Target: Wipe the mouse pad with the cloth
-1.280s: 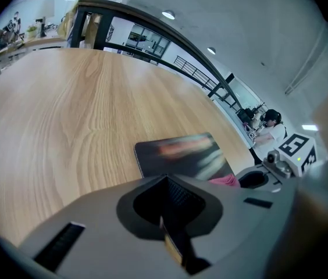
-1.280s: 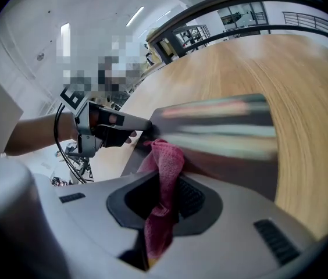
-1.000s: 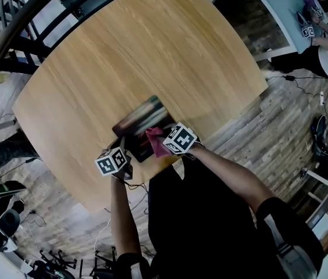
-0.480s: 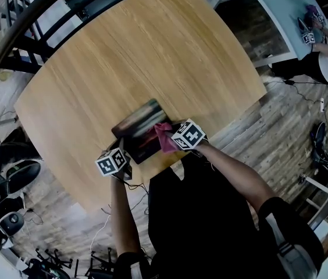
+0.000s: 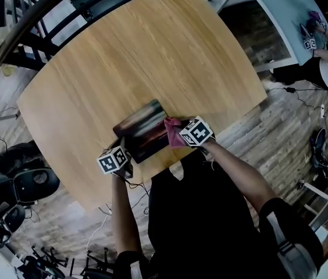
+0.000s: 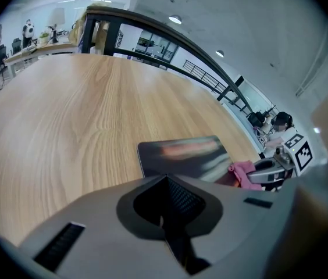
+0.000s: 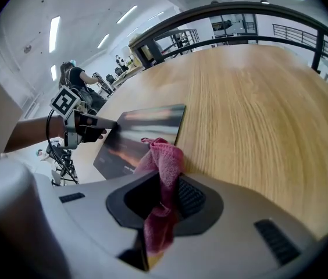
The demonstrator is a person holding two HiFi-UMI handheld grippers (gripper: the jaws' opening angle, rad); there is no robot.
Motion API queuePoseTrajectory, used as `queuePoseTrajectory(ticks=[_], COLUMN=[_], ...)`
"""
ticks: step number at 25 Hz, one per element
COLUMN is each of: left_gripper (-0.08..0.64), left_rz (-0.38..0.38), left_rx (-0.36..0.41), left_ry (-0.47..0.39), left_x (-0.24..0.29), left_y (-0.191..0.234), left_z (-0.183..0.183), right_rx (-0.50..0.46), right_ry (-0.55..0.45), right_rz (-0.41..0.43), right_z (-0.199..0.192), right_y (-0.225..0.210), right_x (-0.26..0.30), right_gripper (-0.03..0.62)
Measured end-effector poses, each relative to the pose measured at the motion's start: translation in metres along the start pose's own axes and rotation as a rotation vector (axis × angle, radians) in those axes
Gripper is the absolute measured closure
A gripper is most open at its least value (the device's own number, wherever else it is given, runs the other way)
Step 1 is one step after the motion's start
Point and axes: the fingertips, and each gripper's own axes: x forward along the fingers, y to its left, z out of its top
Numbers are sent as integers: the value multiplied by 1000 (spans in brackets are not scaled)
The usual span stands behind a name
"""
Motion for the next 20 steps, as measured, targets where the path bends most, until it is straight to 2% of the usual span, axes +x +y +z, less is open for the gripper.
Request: queuePoseTrajectory(ticks=[6, 9, 13, 17, 20], left_gripper=[537, 537, 537, 537, 537], left_rz=[19, 12, -23, -9, -41], left_rx=[-11, -80, -238, -252, -275], left_ry=[-33, -64, -102, -97, -143], left_x=[0, 1, 1, -3, -18], left_y=[1, 2, 0, -5, -19], left_z=[1, -1, -3, -10, -10], right_rx=[-99, -100, -116, -137, -158], right_ry=[12, -10, -80, -165, -240], right_rz=[-97, -131, -166, -180, -177], right_z=[-4, -1, 16, 39, 56], right_y=[-19, -25, -24, -17, -6], right_x=[-8, -18, -37, -57, -75], right_gripper=[522, 523, 525, 525, 525])
